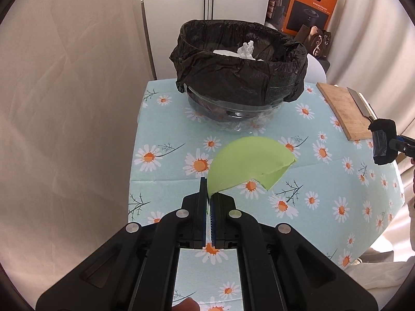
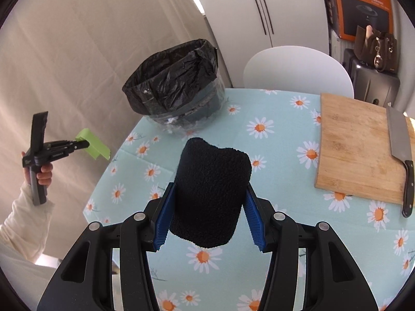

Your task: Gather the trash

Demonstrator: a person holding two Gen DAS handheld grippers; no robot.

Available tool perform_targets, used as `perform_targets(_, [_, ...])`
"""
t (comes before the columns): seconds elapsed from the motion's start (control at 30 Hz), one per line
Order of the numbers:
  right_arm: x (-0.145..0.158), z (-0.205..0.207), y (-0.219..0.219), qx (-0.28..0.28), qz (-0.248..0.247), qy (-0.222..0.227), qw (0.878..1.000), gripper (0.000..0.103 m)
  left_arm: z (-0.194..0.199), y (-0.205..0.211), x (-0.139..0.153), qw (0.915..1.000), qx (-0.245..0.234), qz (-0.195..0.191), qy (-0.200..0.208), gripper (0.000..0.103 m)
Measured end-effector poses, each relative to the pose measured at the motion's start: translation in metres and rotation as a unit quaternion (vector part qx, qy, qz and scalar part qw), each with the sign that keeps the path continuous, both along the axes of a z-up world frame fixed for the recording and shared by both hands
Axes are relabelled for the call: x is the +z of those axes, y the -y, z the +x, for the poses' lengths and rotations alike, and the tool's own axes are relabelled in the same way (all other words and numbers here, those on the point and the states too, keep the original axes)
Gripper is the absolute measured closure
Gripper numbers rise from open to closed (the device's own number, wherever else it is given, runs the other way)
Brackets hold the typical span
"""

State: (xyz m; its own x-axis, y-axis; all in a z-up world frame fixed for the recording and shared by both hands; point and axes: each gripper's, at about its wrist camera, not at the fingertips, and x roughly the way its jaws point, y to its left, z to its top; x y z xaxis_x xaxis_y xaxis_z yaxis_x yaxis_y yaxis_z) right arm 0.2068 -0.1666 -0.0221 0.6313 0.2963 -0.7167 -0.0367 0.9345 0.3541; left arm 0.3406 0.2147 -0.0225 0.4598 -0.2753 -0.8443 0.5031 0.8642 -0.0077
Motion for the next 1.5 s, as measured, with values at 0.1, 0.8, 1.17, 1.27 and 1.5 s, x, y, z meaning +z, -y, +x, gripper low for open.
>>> perform_targets(0.1, [0.018, 0.021, -0.009, -0.012, 0.006, 0.029, 0.999, 0.056, 0.025, -0.004, 0.014, 0.9997, -0.019, 0.002, 0.017, 0.1])
perform_targets(0.8, [0.098, 0.153, -0.084, -0.035, 0.032, 0.181, 0.982, 0.055, 0.156, 0.056, 0.093, 0.977, -0.183, -0.006, 0.109, 0.1])
perform_targets(1.17, [0.079, 0.209, -0.087, -0.082, 0.001, 0.162, 0.983, 0.008, 0.192, 0.099, 0.067, 0.9737, -0.208, -0.03, 0.089, 0.038])
perform_targets(1.27, [0.074, 0.214, -0.083, -0.097, -0.002, 0.162, 0.982, 0.008, 0.19, 0.093, 0.062, 0.9747, -0.204, -0.047, 0.079, 0.022])
perform_targets(1.5, [0.055, 0.217, -0.07, -0.113, -0.011, 0.124, 0.986, 0.008, 0.172, 0.071, 0.039, 0.9816, -0.176, -0.039, 0.063, 0.006])
